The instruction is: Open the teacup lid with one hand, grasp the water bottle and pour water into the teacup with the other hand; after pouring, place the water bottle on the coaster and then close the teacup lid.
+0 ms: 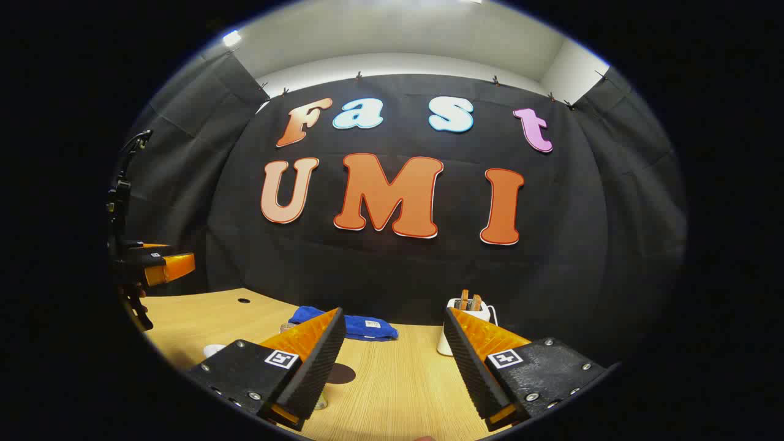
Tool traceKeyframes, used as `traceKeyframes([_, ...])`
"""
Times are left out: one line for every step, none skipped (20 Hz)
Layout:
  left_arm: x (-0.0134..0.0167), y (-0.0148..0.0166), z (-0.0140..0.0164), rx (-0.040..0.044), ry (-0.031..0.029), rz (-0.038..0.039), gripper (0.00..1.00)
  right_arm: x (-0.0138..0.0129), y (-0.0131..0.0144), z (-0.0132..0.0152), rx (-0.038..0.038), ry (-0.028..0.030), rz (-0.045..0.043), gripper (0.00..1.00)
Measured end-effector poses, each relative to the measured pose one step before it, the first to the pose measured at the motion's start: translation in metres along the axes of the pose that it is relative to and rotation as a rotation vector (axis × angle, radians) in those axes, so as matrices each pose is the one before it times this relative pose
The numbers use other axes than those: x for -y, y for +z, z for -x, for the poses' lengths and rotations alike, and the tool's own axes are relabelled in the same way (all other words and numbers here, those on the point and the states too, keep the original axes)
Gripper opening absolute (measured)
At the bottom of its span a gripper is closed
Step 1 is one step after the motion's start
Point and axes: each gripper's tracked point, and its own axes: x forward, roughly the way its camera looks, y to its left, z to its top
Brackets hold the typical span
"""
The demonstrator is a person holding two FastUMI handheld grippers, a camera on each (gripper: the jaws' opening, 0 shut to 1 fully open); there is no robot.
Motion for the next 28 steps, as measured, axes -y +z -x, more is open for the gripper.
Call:
traceKeyframes([-0.00030,-0.00048,0.00010,0.00163,0.00229,-0.00182,0.96,-0.00005,-0.00017,-0.00006,-0.00065,0.00174,-0.00322,0.96])
traceKeyframes([0.00134,0.00015,0.00102,0.00252,-0.00354,-0.00252,0.97,-0.00107,0.00005,-0.00003,-0.00206,0.00482,-0.00720,0.96])
traceKeyframes([0.00085,0.00196,-0.00018,0.00144,-0.00321,-0.00142,0.98,-0.00064,-0.00061,-0.00011,-0.00270,0.00561,-0.01065,0.96])
traceKeyframes([0.00152,0.00097,0.00050,0.00491,-0.00405,0.00072,0.98,-0.00051,0.00033,-0.00042,-0.00027,0.00434,-0.00936,0.96])
traceKeyframes([-0.00005,0.00039,0.00050,0.00428,-0.00140,0.00045,0.97,0.00130,-0.00043,-0.00036,0.00005,-0.00089,-0.00532,0.96])
traceKeyframes([0.00006,-0.00016,0.00100,0.00397,-0.00185,-0.00313,0.99,0.00159,0.00011,0.00054,0.00227,-0.00089,-0.00208,0.96])
traceKeyframes([0.00013,0.00076,0.00050,0.00371,0.00127,-0.00461,0.97,0.00015,0.00002,-0.00005,0.00037,-0.00119,-0.00072,0.96])
traceKeyframes([-0.00115,0.00077,-0.00016,0.00308,0.00220,-0.00286,0.96,0.00004,-0.00073,-0.00058,-0.00107,0.00156,-0.00119,0.96])
traceKeyframes([0.00031,-0.00095,0.00037,0.00125,0.00147,-0.00043,0.96,-0.00072,-0.00049,-0.00037,-0.00166,0.00097,-0.00193,0.96])
traceKeyframes([0.00098,0.00055,-0.00041,-0.00143,-0.00053,0.00160,0.96,-0.00071,-0.00020,0.00093,-0.00073,0.00198,-0.00195,0.96])
traceKeyframes([0.00119,-0.00088,0.00110,-0.00251,-0.00338,-0.00201,0.98,-0.00041,-0.00014,0.00038,0.00068,0.00247,-0.00066,0.96])
traceKeyframes([0.00035,-0.00037,0.00028,-0.00019,0.00047,-0.00626,0.98,0.00067,0.00166,0.00025,0.00705,-0.00307,-0.00161,0.96])
traceKeyframes([-0.00188,0.00089,0.00074,0.00236,0.00215,-0.00568,0.96,0.00082,0.00185,-0.00011,0.00608,0.00011,0.00051,0.96])
traceKeyframes([-0.00071,0.00173,0.00092,0.00300,0.00298,-0.00310,0.96,0.00006,0.00094,-0.00010,0.00350,-0.00147,-0.00144,0.96])
traceKeyframes([0.00042,0.00069,0.00081,0.00375,-0.00030,0.00015,0.98,-0.00011,0.00127,-0.00005,0.00324,0.00035,-0.00490,0.96])
traceKeyframes([0.00036,0.00084,0.00102,0.00396,0.00032,0.00159,0.97,0.00055,-0.00026,-0.00016,-0.00020,0.00149,-0.00450,0.96])
traceKeyframes([0.00042,0.00183,0.00041,0.00392,-0.00091,-0.00009,0.98,-0.00019,-0.00045,0.00044,-0.00038,0.00245,-0.00385,0.96])
traceKeyframes([0.00065,-0.00039,0.00024,0.00352,0.00023,-0.00138,0.98,0.00022,-0.00130,0.00007,-0.00160,0.00012,-0.00110,0.97])
traceKeyframes([0.00031,-0.00091,-0.00045,-0.00152,-0.00154,-0.00079,0.98,0.00037,-0.00120,0.00067,-0.00323,0.00002,0.00161,0.96])
traceKeyframes([0.00127,-0.00189,0.00134,-0.00250,-0.00414,-0.00097,0.97,-0.00022,-0.00196,-0.00015,-0.00427,0.00131,0.00439,0.96])
traceKeyframes([0.00216,-0.00236,0.00066,-0.00620,-0.00550,0.00038,0.98,-0.00032,-0.00219,0.00044,-0.00546,-0.00134,0.00533,0.96])
traceKeyframes([0.00281,-0.00390,0.00018,-0.00738,-0.00622,-0.00012,0.98,0.00037,-0.00223,-0.00006,-0.00310,0.00123,0.00496,0.96])
traceKeyframes([0.00141,-0.00395,-0.00099,-0.00932,-0.00327,-0.00222,0.98,-0.00052,-0.00237,-0.00016,-0.00550,-0.00011,0.00375,0.96])
traceKeyframes([0.00209,-0.00477,-0.00011,-0.01249,-0.00433,-0.00585,0.97,-0.00174,-0.00132,0.00004,-0.00222,0.00435,0.00148,0.96])
traceKeyframes([0.00351,-0.00426,-0.00001,-0.00848,-0.00857,-0.00557,0.98,-0.00201,-0.00159,-0.00051,-0.00346,0.00458,0.00057,0.96])
traceKeyframes([0.00440,-0.00561,0.00052,-0.01409,-0.01189,-0.00366,0.98,-0.00121,-0.00278,0.00033,-0.00219,0.00560,-0.00052,0.96])
traceKeyframes([0.00498,-0.00725,-0.00001,-0.01619,-0.01431,-0.00349,0.98,-0.00176,-0.00236,0.00021,-0.00307,0.00614,0.00027,0.96])
traceKeyframes([0.00470,-0.00808,-0.00028,-0.01629,-0.01288,-0.00448,0.98,-0.00172,-0.00301,0.00020,-0.00411,0.00493,0.00004,0.96])
